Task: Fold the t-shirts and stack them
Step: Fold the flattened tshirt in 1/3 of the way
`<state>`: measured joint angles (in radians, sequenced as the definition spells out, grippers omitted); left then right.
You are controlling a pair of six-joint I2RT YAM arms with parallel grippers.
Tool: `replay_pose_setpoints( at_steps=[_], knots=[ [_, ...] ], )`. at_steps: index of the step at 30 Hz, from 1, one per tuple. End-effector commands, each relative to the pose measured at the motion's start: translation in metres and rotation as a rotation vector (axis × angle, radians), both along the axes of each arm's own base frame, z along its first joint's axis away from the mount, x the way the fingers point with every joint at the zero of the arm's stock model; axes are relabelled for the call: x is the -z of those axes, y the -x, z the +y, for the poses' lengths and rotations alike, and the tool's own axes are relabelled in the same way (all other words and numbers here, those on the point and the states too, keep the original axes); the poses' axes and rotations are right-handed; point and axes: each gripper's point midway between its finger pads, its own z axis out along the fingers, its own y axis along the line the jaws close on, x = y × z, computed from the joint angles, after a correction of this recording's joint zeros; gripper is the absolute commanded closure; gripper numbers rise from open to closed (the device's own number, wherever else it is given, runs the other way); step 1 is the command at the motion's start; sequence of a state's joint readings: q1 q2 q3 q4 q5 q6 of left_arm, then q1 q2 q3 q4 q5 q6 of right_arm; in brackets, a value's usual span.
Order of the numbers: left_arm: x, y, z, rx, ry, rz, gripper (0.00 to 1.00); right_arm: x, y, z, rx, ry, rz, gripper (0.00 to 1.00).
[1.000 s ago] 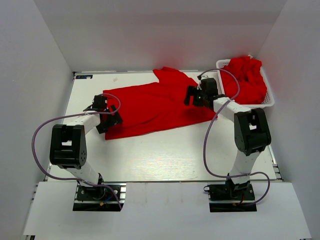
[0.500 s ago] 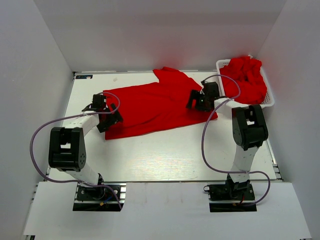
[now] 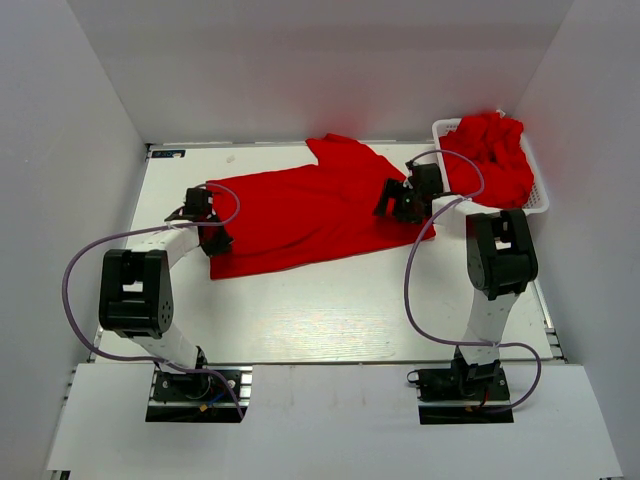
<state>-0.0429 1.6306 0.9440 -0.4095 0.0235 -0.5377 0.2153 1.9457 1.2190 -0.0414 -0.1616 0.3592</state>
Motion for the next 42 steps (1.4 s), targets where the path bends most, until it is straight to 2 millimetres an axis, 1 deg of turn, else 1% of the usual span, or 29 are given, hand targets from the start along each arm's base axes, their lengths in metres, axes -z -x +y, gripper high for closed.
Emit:
replay_pose_setpoints(
  at_steps=[1, 3, 4, 5, 7, 8, 10, 12, 13, 14, 15, 16, 17, 19, 20, 21, 23, 24, 29, 30, 33, 34, 36, 38, 39, 41, 42],
  knots=[
    [-0.01, -0.012, 0.005, -0.014, -0.018, -0.04, 1.0, 0.019, 0.009, -0.008, 0.01, 0.013, 0.063, 0.1],
    [-0.01, -0.013, 0.005, -0.026, -0.011, -0.04, 1.0, 0.02, 0.011, -0.009, 0.013, 0.017, 0.072, 0.1],
    [-0.009, -0.011, 0.006, -0.051, -0.011, -0.029, 1.0, 0.016, 0.01, -0.009, 0.014, 0.016, 0.063, 0.1],
    [-0.012, -0.012, 0.009, -0.075, -0.002, -0.028, 1.0, 0.024, 0.013, -0.01, 0.022, 0.021, 0.089, 0.1],
    [-0.011, -0.011, 0.01, -0.103, -0.001, -0.018, 1.0, 0.027, 0.013, -0.012, 0.027, 0.029, 0.097, 0.1],
    [-0.015, -0.016, 0.014, -0.145, -0.007, -0.032, 1.0, 0.028, 0.014, -0.014, 0.031, 0.034, 0.104, 0.1],
    [-0.014, -0.017, 0.015, -0.172, -0.004, -0.024, 1.0, 0.029, 0.013, -0.017, 0.044, 0.045, 0.108, 0.1],
    [-0.016, -0.024, 0.016, -0.206, 0.001, -0.022, 1.0, 0.03, 0.014, -0.019, 0.045, 0.054, 0.112, 0.1],
    [-0.02, -0.031, 0.017, -0.229, 0.002, -0.031, 1.0, 0.032, 0.014, -0.021, 0.051, 0.059, 0.117, 0.1],
    [-0.019, -0.031, 0.017, -0.238, 0.004, -0.013, 1.0, 0.033, 0.014, -0.021, 0.053, 0.06, 0.122, 0.1],
    [-0.012, -0.031, 0.018, -0.242, -0.008, 0.011, 1.0, 0.032, 0.013, -0.021, 0.052, 0.063, 0.117, 0.1],
    [-0.01, -0.033, 0.018, -0.255, -0.003, 0.023, 1.0, 0.034, 0.014, -0.022, 0.053, 0.064, 0.125, 0.1],
    [-0.014, -0.039, 0.019, -0.281, -0.002, 0.021, 1.0, 0.035, 0.014, -0.022, 0.049, 0.064, 0.127, 0.1],
    [-0.011, -0.037, 0.02, -0.31, -0.002, 0.051, 1.0, 0.035, 0.013, -0.021, 0.052, 0.063, 0.129, 0.1],
    [-0.011, -0.041, 0.022, -0.33, -0.006, 0.045, 1.0, 0.033, 0.011, -0.021, 0.052, 0.06, 0.125, 0.1],
    [-0.01, -0.037, 0.027, -0.357, -0.011, 0.062, 1.0, 0.035, 0.012, -0.021, 0.053, 0.065, 0.131, 0.1],
    [-0.016, -0.043, 0.03, -0.396, -0.015, 0.044, 1.0, 0.035, 0.01, -0.024, 0.061, 0.077, 0.127, 0.1],
    [-0.017, -0.039, 0.034, -0.419, -0.031, 0.061, 1.0, 0.035, 0.01, -0.026, 0.068, 0.084, 0.127, 0.1],
    [-0.016, -0.032, 0.04, -0.468, -0.061, 0.096, 1.0, 0.033, 0.008, -0.028, 0.07, 0.09, 0.12, 0.1],
    [-0.012, -0.029, 0.042, -0.482, -0.072, 0.11, 1.0, 0.034, 0.008, -0.029, 0.069, 0.094, 0.119, 0.1],
    [-0.009, -0.029, 0.047, -0.503, -0.078, 0.117, 1.0, 0.032, 0.007, -0.03, 0.067, 0.104, 0.117, 0.1],
    [-0.012, -0.032, 0.047, -0.504, -0.076, 0.108, 1.0, 0.031, 0.007, -0.031, 0.065, 0.105, 0.113, 0.1],
    [-0.005, -0.033, 0.047, -0.503, -0.078, 0.118, 1.0, 0.028, 0.006, -0.032, 0.06, 0.109, 0.102, 0.1],
    [-0.009, -0.042, 0.047, -0.504, -0.072, 0.096, 1.0, 0.023, 0.005, -0.031, 0.05, 0.114, 0.088, 0.1],
    [-0.009, -0.042, 0.046, -0.489, -0.07, 0.099, 1.0, 0.02, 0.004, -0.031, 0.044, 0.116, 0.079, 0.1],
    [-0.013, -0.049, 0.046, -0.479, -0.069, 0.075, 1.0, 0.016, 0.002, -0.031, 0.043, 0.118, 0.066, 0.1],
    [-0.015, -0.054, 0.049, -0.488, -0.079, 0.05, 1.0, 0.014, 0.001, -0.03, 0.036, 0.122, 0.058, 0.1]
  ],
)
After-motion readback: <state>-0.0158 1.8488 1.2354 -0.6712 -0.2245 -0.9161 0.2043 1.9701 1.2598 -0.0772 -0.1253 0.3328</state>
